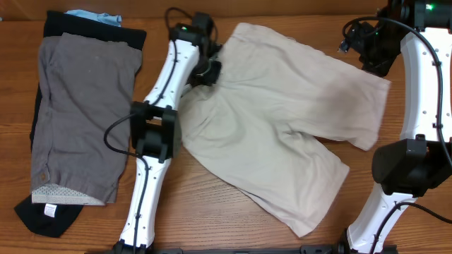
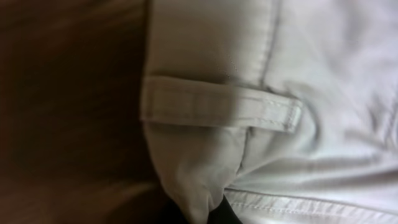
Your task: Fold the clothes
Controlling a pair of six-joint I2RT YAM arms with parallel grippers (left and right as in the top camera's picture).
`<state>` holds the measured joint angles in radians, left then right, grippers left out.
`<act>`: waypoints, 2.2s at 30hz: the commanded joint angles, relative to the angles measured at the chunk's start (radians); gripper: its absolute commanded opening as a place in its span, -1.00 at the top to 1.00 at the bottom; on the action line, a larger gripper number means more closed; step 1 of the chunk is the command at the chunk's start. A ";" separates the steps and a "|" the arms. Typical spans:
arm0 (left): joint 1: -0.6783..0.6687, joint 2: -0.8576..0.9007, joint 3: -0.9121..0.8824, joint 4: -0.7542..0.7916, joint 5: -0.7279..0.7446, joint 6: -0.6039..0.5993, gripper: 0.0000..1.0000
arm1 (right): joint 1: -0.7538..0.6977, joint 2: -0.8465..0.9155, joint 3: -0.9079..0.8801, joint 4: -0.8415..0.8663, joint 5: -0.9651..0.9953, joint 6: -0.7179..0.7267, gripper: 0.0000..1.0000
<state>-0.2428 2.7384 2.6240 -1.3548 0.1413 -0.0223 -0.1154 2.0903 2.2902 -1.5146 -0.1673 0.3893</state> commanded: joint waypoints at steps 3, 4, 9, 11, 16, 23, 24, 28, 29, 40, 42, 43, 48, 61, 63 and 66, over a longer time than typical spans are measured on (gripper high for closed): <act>0.187 0.022 -0.003 -0.074 -0.048 -0.277 0.92 | 0.000 -0.014 -0.051 0.034 0.017 0.008 -0.62; 0.212 0.022 -0.003 -0.091 -0.007 -0.277 0.91 | 0.000 -0.014 -0.068 0.044 0.017 0.008 -0.63; 0.306 0.022 -0.003 -0.211 0.029 -0.271 0.62 | 0.000 -0.013 -0.178 0.114 0.016 0.013 -0.64; 0.332 0.022 -0.003 -0.249 0.028 -0.269 0.51 | 0.000 -0.013 -0.231 0.149 0.016 0.028 -0.65; 0.367 0.022 -0.002 -0.311 0.047 -0.206 0.03 | 0.000 -0.013 -0.307 0.232 0.012 0.031 -0.65; 0.359 -0.038 0.069 -0.327 0.051 -0.191 -0.44 | 0.000 -0.076 -0.275 0.238 0.011 0.026 -0.68; 0.356 -0.055 0.096 -0.335 0.051 -0.183 -0.49 | 0.000 -0.099 -0.274 0.236 0.011 0.026 -0.70; 0.346 -0.165 0.183 -0.335 0.047 -0.141 -0.75 | 0.000 -0.205 -0.274 0.220 0.010 0.026 -0.72; 0.341 -0.215 0.204 -0.335 0.047 -0.108 -1.00 | 0.000 -0.248 -0.274 0.216 0.008 0.026 -0.72; 0.298 -0.613 0.217 -0.335 -0.021 -0.079 -1.00 | 0.012 -0.564 -0.274 0.088 0.009 0.031 -0.65; 0.292 -0.673 0.203 -0.335 -0.018 -0.084 -1.00 | 0.018 -0.618 -0.274 0.045 0.018 0.031 -0.63; 0.284 -0.743 0.164 -0.335 -0.019 -0.106 -1.00 | 0.026 -0.678 -0.274 0.003 0.043 0.037 -0.63; 0.267 -0.921 -0.041 -0.335 -0.051 -0.148 -1.00 | 0.065 -0.809 -0.274 -0.105 0.126 0.087 -0.69; 0.262 -1.235 -0.993 -0.202 -0.430 -0.893 -1.00 | 0.212 -0.878 -0.610 -0.087 0.034 0.169 -1.00; 0.262 -1.225 -1.120 -0.086 -0.408 -0.954 -1.00 | 0.223 -0.872 -0.701 -0.032 -0.013 0.169 -1.00; 0.262 -1.203 -1.281 0.107 -0.321 -0.953 -1.00 | 0.225 -0.857 -0.825 0.039 -0.085 0.168 -1.00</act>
<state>0.0193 1.5154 1.4841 -1.3598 -0.2176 -0.8165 0.1009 1.2320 1.5650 -1.5166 -0.1558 0.5453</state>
